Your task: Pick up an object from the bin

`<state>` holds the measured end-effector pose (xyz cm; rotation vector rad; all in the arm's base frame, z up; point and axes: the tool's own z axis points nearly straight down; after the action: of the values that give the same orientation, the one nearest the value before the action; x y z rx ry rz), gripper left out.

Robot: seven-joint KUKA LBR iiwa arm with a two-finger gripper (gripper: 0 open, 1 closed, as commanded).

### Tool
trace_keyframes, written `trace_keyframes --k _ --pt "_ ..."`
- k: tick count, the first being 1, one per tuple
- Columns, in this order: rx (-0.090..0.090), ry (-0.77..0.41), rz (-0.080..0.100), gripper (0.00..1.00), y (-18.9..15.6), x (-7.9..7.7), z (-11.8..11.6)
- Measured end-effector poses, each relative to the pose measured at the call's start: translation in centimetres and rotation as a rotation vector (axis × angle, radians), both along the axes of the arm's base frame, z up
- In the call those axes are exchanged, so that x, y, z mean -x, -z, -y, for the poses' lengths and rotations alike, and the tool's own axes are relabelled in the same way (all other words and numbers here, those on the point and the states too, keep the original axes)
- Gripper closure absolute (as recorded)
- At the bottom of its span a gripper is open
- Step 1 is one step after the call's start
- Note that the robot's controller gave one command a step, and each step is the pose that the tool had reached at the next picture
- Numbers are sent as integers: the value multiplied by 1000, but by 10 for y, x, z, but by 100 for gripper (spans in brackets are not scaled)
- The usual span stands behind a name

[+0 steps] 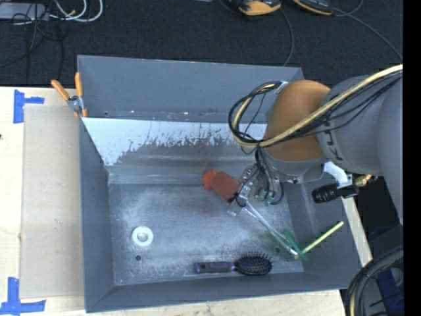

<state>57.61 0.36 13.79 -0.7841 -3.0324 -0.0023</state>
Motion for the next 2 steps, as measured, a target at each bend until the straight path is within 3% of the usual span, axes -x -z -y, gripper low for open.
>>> trace_keyframes --k 2 --pt "0 -1 -3 100 -16 1 0"
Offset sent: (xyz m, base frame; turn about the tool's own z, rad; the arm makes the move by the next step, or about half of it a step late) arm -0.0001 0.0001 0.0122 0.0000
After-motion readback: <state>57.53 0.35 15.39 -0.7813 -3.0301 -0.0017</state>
